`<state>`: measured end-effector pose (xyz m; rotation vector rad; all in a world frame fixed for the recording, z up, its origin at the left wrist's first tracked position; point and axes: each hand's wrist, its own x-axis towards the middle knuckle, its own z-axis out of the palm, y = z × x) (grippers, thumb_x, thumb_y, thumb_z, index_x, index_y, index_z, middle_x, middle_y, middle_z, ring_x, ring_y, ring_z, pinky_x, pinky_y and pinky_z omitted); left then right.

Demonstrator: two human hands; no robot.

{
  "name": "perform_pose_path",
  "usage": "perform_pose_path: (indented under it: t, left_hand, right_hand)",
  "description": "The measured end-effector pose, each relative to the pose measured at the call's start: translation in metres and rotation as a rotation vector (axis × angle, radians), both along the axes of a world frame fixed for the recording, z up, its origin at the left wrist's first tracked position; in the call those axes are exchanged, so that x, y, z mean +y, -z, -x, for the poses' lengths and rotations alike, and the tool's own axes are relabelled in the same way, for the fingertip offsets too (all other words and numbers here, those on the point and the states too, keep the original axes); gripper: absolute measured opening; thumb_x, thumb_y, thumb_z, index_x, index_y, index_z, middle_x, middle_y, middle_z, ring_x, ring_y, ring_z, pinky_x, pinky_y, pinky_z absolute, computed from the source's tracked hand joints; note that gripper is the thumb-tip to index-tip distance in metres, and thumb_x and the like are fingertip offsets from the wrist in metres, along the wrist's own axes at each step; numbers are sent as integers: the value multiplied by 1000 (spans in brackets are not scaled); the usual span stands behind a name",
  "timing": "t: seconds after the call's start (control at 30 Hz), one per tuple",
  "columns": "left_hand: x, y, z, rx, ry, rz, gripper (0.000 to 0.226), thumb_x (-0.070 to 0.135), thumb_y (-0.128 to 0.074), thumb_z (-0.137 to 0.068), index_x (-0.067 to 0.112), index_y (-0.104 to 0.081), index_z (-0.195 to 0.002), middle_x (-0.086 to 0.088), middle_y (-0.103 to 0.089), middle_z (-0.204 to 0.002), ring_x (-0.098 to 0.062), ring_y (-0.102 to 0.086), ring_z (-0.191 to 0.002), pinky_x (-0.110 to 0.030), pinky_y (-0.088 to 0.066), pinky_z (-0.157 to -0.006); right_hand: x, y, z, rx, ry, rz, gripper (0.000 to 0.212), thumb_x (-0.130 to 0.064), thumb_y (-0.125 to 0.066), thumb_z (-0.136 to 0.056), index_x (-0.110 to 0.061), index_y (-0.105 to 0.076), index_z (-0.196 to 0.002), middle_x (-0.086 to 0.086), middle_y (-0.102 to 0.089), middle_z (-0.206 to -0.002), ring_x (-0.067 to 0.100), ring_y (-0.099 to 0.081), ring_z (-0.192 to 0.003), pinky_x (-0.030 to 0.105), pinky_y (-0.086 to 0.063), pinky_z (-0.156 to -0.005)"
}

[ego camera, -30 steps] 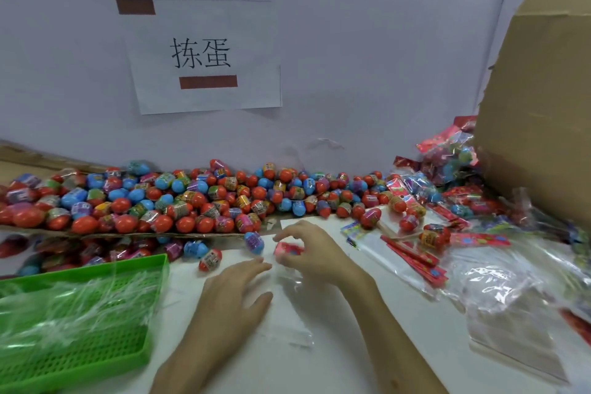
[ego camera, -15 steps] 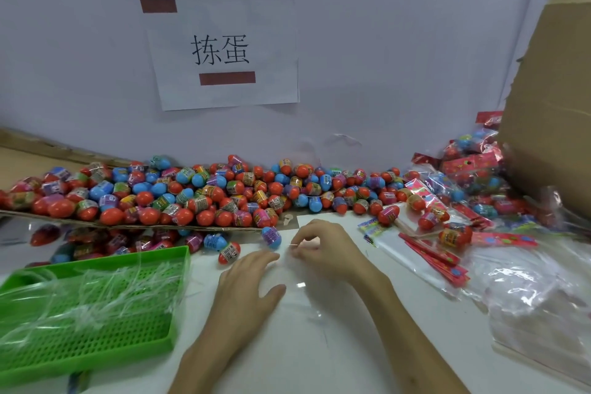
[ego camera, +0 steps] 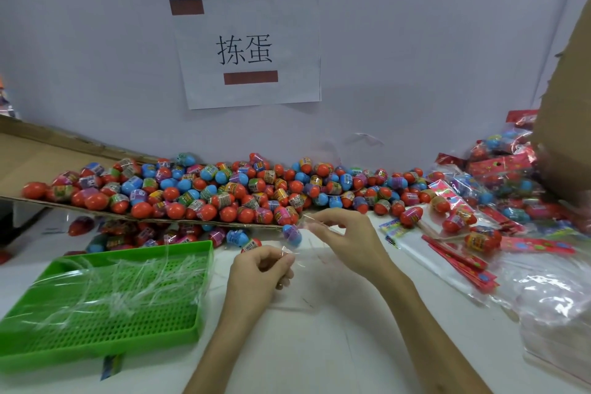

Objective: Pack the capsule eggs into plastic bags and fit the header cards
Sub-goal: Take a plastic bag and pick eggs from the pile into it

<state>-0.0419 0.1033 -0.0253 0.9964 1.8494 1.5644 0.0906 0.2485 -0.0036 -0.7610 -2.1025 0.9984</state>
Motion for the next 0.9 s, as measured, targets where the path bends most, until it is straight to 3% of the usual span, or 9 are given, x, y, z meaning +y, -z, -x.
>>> perform_pose_path:
  t: [0.13,0.27,0.4,0.53,0.63,0.7,0.83,0.9]
  left_hand:
    - [1,-1,0,-27,-21,0,19,15,-73,-96,6,-72,-79,-9,-73,-64,-13,-65,-53,-21,-53,-56]
    - [0,-5,-2,-140,-20,-60,17,12,-67,-99,0,-68,-87,-12,-76,-71,-22,-72,-61,-25,-58,-58]
    - [-1,-6,0,-190,-103,-128,13,9,-68,-98,-3,-66,-93,-15,-75,-71,-22,-71,-61,-27,-59,-58]
    - [-4,-6,0,-84,-245,-167,14,13,-71,-97,5,-68,-86,-9,-74,-66,-23,-72,-60,-30,-59,-59]
    - [-6,-7,0,-37,-319,-186,17,19,-75,-95,8,-68,-83,-6,-73,-63,-20,-72,-60,-36,-60,-62]
    - [-6,-8,0,-51,-357,-204,21,23,-76,-93,7,-66,-83,-5,-73,-64,-20,-73,-61,-35,-60,-62]
    - [-7,-11,0,-80,-431,-264,33,27,-78,-92,2,-60,-80,-4,-70,-63,-19,-71,-55,-17,-51,-51]
    - [-7,-12,0,-84,-445,-288,34,27,-79,-91,2,-59,-79,-7,-68,-62,-21,-69,-54,-16,-49,-49]
  right_hand:
    - [-2,2,1,3,-16,-32,17,-36,-72,-94,-28,-79,-107,-20,-73,-96,-1,-64,-93,12,-51,-77]
    - [-5,1,3,10,-7,-75,19,-37,-67,-97,-36,-73,-114,-28,-69,-105,-4,-61,-99,8,-47,-78]
    - [-14,-2,6,69,2,-165,35,-36,-72,-93,-35,-63,-126,-23,-57,-125,-2,-54,-118,10,-41,-96]
    - [-35,-5,13,89,-185,-207,39,-46,-82,-76,-37,-59,-105,-19,-55,-116,8,-55,-116,13,-43,-93]
    - [-46,2,20,-37,-271,-263,51,-51,-85,-69,-37,-52,-106,-21,-50,-118,9,-51,-117,18,-44,-93]
    - [-50,5,25,-71,-250,-291,45,-45,-82,-76,-35,-51,-108,-24,-48,-117,4,-49,-115,18,-45,-92]
    - [-51,7,27,-9,-193,-248,23,-34,-71,-93,-34,-60,-113,-26,-56,-111,0,-55,-109,10,-44,-87]
    - [-51,8,26,-27,-181,-224,25,-28,-67,-94,-37,-61,-116,-28,-60,-113,-3,-57,-109,7,-44,-88]
